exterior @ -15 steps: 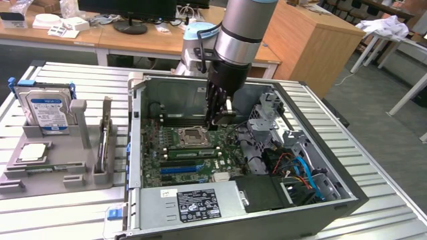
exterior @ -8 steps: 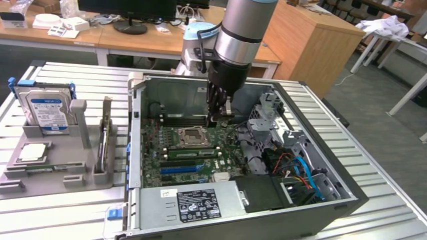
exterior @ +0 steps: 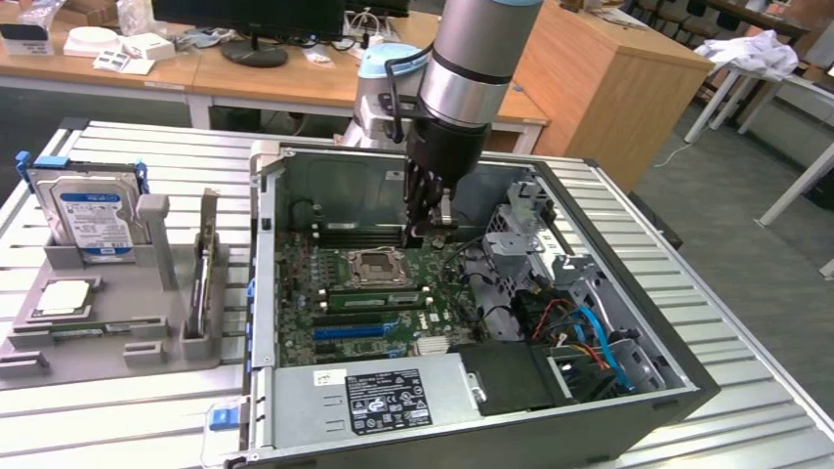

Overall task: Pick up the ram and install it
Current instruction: 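Press down the ram until it locks into place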

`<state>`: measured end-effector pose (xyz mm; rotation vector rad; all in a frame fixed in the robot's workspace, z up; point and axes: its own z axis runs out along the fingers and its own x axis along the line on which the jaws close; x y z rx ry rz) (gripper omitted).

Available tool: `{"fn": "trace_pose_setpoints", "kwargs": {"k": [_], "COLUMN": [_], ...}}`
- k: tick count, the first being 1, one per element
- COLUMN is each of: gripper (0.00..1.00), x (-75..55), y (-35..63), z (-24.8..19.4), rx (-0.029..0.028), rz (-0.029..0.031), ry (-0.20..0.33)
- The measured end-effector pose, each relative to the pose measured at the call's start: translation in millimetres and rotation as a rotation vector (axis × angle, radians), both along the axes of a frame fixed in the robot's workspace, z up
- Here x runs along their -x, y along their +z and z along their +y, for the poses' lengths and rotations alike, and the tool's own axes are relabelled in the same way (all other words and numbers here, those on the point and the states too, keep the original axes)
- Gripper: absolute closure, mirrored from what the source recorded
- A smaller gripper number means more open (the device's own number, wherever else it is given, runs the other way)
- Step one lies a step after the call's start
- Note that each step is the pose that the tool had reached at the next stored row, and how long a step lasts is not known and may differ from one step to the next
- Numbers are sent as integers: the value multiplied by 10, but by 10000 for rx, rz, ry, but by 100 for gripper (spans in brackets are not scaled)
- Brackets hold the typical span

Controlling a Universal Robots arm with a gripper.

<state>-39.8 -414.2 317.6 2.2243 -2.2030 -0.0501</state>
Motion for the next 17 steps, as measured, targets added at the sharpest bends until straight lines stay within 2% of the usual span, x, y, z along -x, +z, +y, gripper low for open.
{"fn": "trace_pose_setpoints", "kwargs": {"k": [9,17], "gripper": [89,89], "x": [-9,-103], "y": [0,0], "z": [0,0], "rx": [1,1], "rz": [1,1], "ry": [1,1]}}
